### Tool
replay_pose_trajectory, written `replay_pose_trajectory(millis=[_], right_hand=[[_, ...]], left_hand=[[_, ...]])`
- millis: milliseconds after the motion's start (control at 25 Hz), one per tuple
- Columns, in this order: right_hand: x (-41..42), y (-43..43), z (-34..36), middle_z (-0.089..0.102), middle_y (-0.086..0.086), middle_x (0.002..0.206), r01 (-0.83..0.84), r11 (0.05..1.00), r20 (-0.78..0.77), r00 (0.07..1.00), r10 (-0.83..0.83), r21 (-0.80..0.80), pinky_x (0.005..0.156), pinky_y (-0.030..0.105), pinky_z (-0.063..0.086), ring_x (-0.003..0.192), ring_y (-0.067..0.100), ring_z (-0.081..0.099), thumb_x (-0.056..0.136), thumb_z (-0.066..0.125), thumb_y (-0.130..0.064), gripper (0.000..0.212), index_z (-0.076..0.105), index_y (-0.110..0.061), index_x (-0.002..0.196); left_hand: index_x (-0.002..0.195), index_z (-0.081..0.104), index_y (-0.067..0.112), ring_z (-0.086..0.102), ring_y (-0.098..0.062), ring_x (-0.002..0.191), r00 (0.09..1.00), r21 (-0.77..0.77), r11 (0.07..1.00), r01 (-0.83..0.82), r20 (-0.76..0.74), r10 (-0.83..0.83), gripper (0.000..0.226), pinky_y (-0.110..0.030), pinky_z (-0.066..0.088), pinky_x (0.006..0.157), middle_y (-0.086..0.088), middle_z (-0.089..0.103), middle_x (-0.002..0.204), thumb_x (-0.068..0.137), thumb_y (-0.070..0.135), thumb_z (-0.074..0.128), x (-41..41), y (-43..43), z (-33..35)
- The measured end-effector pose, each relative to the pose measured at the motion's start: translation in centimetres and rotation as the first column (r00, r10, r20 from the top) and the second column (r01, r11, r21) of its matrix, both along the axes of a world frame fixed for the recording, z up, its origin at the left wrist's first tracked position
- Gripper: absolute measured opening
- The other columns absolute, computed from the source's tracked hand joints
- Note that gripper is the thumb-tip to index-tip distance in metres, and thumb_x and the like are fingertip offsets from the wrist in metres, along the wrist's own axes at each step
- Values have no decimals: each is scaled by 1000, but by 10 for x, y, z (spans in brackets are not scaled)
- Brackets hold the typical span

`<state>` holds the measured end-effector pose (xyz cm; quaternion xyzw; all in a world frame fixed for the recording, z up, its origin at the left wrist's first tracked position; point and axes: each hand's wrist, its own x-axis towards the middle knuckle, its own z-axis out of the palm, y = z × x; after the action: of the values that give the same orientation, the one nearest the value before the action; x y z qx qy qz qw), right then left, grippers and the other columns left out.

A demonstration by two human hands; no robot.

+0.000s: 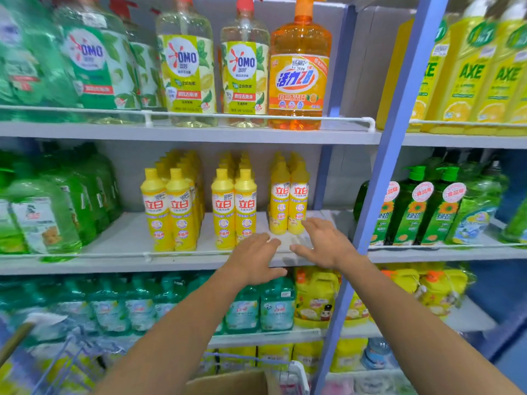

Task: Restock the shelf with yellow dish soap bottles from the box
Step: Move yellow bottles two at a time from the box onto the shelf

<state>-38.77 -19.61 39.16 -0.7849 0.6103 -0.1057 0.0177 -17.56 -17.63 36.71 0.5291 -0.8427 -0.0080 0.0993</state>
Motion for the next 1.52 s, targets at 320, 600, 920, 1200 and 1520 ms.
replay_pose_trajectory(millis=[320,600,920,1200,1520], right_hand=[[181,91,-31,31,12,160,-191,980,-84,977,195,54,113,47,38,146,32,29,93,50,-67,85,30,-12,155],[285,110,-124,34,12,157,-309,928,-87,939,333,210,113,49,38,144,33,31,95,51,-62,81,32,-9,153],[292,142,-286,32,13,158,-262,830,-32,947,318,492,114,48,37,144,35,33,94,52,-60,79,33,-11,153],[300,150,-488,42,15,151,-132,678,-39,972,231,723,111,43,39,141,34,40,95,52,-58,70,41,-12,147],[319,123,-663,44,14,144,-48,653,-7,997,82,756,103,43,45,133,34,46,89,65,-53,70,46,-9,140]], left_hand=[[143,41,14,47,-32,127,956,22,968,-249,166,242,79,-46,42,104,-12,50,135,86,67,55,189,113,-39],[149,33,14,45,-35,130,898,271,859,-435,196,393,78,-49,41,105,-15,45,139,91,62,54,271,162,-139],[146,39,17,40,-32,137,894,477,757,-447,198,403,80,-46,33,113,-11,46,145,85,66,54,264,194,-296],[144,39,16,44,-37,133,855,700,543,-464,193,482,78,-43,41,108,-16,45,144,85,62,60,281,188,-488],[143,35,-1,43,-38,136,748,721,458,-520,125,652,80,-38,37,107,-23,44,145,83,35,74,282,137,-648]])
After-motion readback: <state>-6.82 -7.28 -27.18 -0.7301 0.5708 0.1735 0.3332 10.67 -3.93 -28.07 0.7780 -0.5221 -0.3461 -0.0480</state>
